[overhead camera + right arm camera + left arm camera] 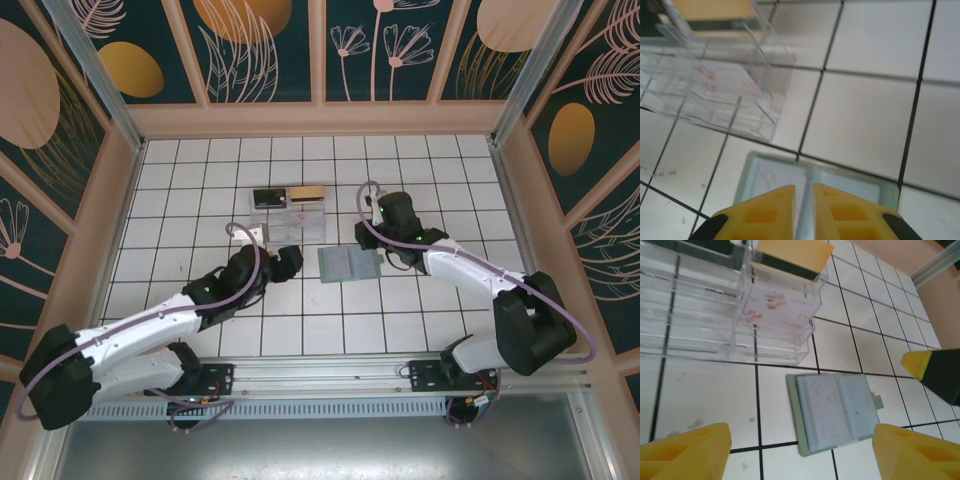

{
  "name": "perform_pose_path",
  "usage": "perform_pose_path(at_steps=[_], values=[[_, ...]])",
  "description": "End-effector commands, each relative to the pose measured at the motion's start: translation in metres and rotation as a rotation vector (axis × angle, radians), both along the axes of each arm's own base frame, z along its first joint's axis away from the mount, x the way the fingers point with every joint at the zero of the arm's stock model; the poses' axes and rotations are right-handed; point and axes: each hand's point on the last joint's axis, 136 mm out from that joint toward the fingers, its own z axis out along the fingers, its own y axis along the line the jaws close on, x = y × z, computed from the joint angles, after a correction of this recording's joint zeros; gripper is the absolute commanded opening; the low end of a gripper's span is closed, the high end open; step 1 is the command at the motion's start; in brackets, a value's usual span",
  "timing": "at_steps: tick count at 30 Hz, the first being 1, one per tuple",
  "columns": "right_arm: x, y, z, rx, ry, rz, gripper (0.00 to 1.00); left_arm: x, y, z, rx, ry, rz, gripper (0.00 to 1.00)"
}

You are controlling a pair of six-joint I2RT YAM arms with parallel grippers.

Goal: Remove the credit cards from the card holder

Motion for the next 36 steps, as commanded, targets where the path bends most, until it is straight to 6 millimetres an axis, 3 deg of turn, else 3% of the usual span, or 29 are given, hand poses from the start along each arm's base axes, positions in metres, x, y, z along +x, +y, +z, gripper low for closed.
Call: perform_pose_path(at_steps=[1, 8, 11, 25, 29, 36], values=[[-0.008, 0.000, -0.001, 0.110, 0.041, -0.037, 0.20, 0.006, -0.026, 0.014, -0.125, 0.004, -0.042, 0.74], [-0.019, -0.029, -0.043, 0.066, 0.106, -0.142, 0.20, 0.013, -0.062, -0.017, -0.174, 0.117, -0.092, 0.58], [-0.023, -0.036, -0.054, 0.093, 0.133, -0.156, 0.24, 0.017, -0.069, -0.026, -0.175, 0.142, -0.093, 0.58], [-0.036, -0.045, -0.097, 0.033, 0.254, -0.174, 0.27, 0.023, -0.099, -0.053, -0.178, 0.225, -0.142, 0.60], [-0.038, -0.047, -0.100, 0.022, 0.264, -0.184, 0.27, 0.025, -0.105, -0.060, -0.173, 0.246, -0.148, 0.64], [-0.035, -0.052, -0.077, -0.005, 0.210, -0.219, 0.33, 0.028, -0.112, -0.067, -0.169, 0.264, -0.157, 0.62]])
